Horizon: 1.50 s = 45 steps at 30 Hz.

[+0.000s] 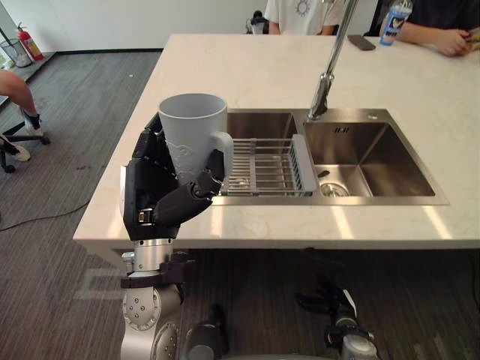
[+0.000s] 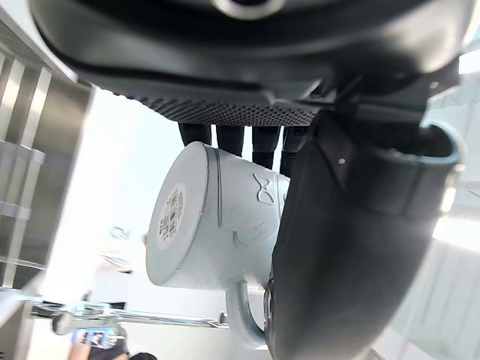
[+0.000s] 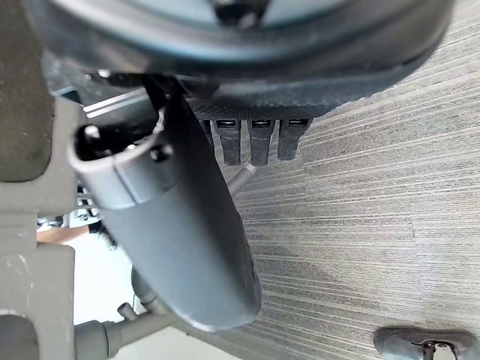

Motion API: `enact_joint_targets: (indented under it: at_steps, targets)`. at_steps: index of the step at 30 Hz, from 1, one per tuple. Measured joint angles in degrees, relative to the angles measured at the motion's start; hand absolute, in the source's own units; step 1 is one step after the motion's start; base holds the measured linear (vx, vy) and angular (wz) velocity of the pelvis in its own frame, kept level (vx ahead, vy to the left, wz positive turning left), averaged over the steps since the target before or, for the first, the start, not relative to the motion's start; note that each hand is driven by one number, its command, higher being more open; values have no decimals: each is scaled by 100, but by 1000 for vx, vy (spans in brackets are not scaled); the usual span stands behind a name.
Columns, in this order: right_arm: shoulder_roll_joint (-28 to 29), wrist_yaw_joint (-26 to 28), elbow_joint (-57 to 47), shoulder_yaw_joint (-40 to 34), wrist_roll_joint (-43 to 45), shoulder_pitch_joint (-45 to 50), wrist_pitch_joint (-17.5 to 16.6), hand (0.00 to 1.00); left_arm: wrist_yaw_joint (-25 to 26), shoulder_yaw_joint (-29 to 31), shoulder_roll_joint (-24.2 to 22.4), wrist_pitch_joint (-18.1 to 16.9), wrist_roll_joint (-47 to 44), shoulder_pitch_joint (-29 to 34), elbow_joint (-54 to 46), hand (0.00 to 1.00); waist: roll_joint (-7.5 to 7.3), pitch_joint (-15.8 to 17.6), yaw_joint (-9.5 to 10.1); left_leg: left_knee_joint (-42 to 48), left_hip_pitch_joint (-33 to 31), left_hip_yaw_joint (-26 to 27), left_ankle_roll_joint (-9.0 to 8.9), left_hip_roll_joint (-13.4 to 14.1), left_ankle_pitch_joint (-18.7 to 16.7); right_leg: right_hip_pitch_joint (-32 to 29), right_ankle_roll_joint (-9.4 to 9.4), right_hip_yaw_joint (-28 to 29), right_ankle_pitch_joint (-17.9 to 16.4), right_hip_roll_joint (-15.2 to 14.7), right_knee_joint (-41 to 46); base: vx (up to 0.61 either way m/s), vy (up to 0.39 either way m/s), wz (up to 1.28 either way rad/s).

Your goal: Walk over to the sink, pick up the cup, carry it to the dishwasher, place the cup inside the dishwasher, then close the dishwasher door

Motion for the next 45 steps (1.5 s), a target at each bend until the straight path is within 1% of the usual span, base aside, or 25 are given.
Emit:
enact_joint_targets:
  at_steps: [1, 2, 3, 5, 6, 8, 10, 13, 18, 19, 20, 22, 28, 29, 30, 31, 33, 34, 35, 38, 39, 41, 42, 43, 45]
  targets:
    - [23, -38, 12, -114, 0, 112, -23, 90, -10, -171, 62, -1, -6, 32, -3, 30, -61, 34, -42, 291, -87, -71, 149, -19, -144, -36, -61, -220, 47, -67, 38, -405, -20, 80]
    - [15, -123, -1, -197, 0, 214, -22, 90, -31, -343, 131, -12, -7, 33, -18, 30, -68, 30, -20, 986, -133, 41, 462, 6, -663, -116, -58, -310, 127, -166, 59, -299, -1, 67]
    - [-19, -153, -8, -233, 0, 244, -21, 90, -49, -397, 150, -25, -8, 31, -20, 30, -76, 26, -39, 1292, -96, 106, 476, 27, -919, -153, -46, -350, 176, -225, 53, -315, 50, 51]
    - [-14, -208, -161, -293, 0, 400, -22, 90, -139, -572, 160, -38, -22, -13, 12, 30, -81, -16, -222, 1970, 317, 213, 377, 199, -1635, -195, 50, -559, 431, -473, -131, -171, 132, 56]
    - [-16, -216, -181, -317, 0, 436, -22, 90, -139, -631, 151, -38, -26, -17, 28, 30, -70, -64, -268, 1928, 481, 202, 316, 253, -1737, -220, 104, -603, 508, -511, -213, -120, 204, 54]
    - [-48, -234, -206, -431, 1, 474, -23, 90, -138, -720, 112, -40, -18, -92, 132, 30, 74, -252, -348, 849, 1160, 19, -10, 245, -1934, -382, 279, -708, 681, -557, -381, -92, 231, 38]
    - [134, -224, -144, -473, 1, 412, -10, 90, -57, -624, 220, -45, -17, -324, 432, 30, -27, -369, -354, -121, 1358, -27, 55, -71, -1674, -543, 296, -726, 912, -723, -535, -92, 251, 24]
    - [314, -194, -94, -364, -1, 466, -21, 90, 4, -580, 290, -41, -127, -313, 735, 30, -178, -461, -334, -222, 1389, -67, 151, -321, -1609, -366, 420, -726, 1122, -873, -853, -33, 182, 19]
    - [318, -192, 55, -353, -7, 366, -21, 90, -30, -614, 369, -33, -126, -314, 742, 30, -183, -471, -330, -238, 1366, -238, 258, -508, -1543, -319, 389, -683, 1147, -968, -820, -40, 80, 22]
    - [306, -198, 57, -355, -7, 380, -21, 90, -32, -644, 405, -32, -126, -322, 743, 30, -185, -476, -399, -207, 1294, -423, 305, -563, -1497, -326, 76, -105, 937, -862, -753, -65, -1, 63]
    - [300, -206, 63, -360, -8, 407, -21, 90, -33, -673, 432, -33, -126, -326, 743, 30, -193, -481, -455, -181, 1250, -558, 310, -596, -1475, -318, -56, 238, 790, -794, -740, -73, -67, 93]
    - [242, -241, 153, -367, -9, 453, -16, 90, -37, -739, 494, -29, -120, -309, 752, 30, -202, -487, -470, -136, 1185, -910, 276, -704, -1400, -318, 117, 670, 536, -654, -525, -63, -116, 89]
    - [184, -328, 114, -83, -13, 245, -29, 90, -26, -680, 339, -30, -128, -168, 651, 30, -157, -545, -289, -198, 793, -1404, 86, -626, -1107, -206, 247, -92, 595, -523, -589, -68, -108, 65]
    - [181, -376, 116, -137, -13, 192, -34, 90, -22, -688, 274, -23, -133, -155, 652, 30, -176, -535, -307, -383, 709, -1085, 322, -548, -1075, -168, 239, -411, 619, -601, -647, -107, -35, 112]
    - [189, -407, 116, -159, -14, 168, -33, 90, -12, -666, 263, -26, -137, -144, 652, 30, -198, -521, -291, -371, 673, -629, 391, -413, -1083, -125, 242, -549, 657, -613, -718, -65, -32, 140]
    - [158, -460, 85, -163, -15, 170, -44, 90, -5, -610, 249, -26, -144, -140, 678, 30, -219, -504, -340, -61, 520, 550, 557, 23, -1212, 3, 255, -913, 674, -656, -832, -20, -39, 118]
    - [-20, -543, 86, -167, -15, 171, -40, 90, -1, -596, 143, -27, -175, -129, 690, 30, -48, -512, -359, 431, 467, 1756, 608, 503, -1255, 170, 255, -1380, 673, -660, -846, 12, 46, 134]
    - [-107, -601, 97, -168, -16, 120, -25, 90, 7, -564, 108, -36, -178, -102, 685, 30, -24, -523, -273, 415, 457, 1671, 467, 379, -1184, 190, 248, -1490, 661, -732, -795, 35, 122, 92]
    - [-121, -615, 88, -168, -18, 71, -26, 90, 13, -527, 94, -61, -184, -75, 671, 30, 9, -543, -250, 380, 456, 1650, 472, 298, -1187, 199, 244, -1515, 658, -799, -760, 38, 157, 67]
    - [-37, -645, 72, -186, -66, -204, -29, 90, 118, -327, 69, -83, -232, 46, 669, 30, -51, -483, -309, 405, 443, 1326, 661, -99, -1433, 230, 211, -1802, 580, -1206, -178, 40, 216, 80]
    - [3, -633, 74, -170, -125, -231, -27, 90, 130, -311, 53, -83, -233, 128, 664, 30, -107, -418, -311, 424, 506, 1113, 756, -310, -1518, -31, 227, -1731, 634, -1550, 917, 43, 170, 87]
    - [82, -631, 76, -153, -143, -236, -16, 90, 129, -304, 115, -83, -233, 133, 655, 30, -135, -374, -328, 453, 637, 789, 842, -547, -1599, -447, 115, -1263, 1071, -1804, 2147, 124, 231, 113]
    - [147, -622, 79, -134, -182, -245, -15, 90, 131, -258, 174, -85, -232, 131, 629, 30, -136, -317, -365, 457, 697, 492, 909, -641, -1643, -805, 104, -651, 1316, -1728, 2889, 168, 204, 151]
    - [198, -606, 76, -103, -246, -264, -15, 90, 160, -210, 201, -107, -233, 131, 624, 30, -97, -262, -416, 466, 715, 141, 937, -693, -1660, -1033, 176, -182, 884, -1459, 3144, 134, 139, 138]
    - [249, -593, 35, 19, -281, -255, -13, 90, 231, -162, 244, -166, -236, 132, 620, 30, -122, -229, -356, 437, 753, -238, 925, -810, -1654, -1318, 204, 313, 439, -1127, 2868, 147, 79, 118]
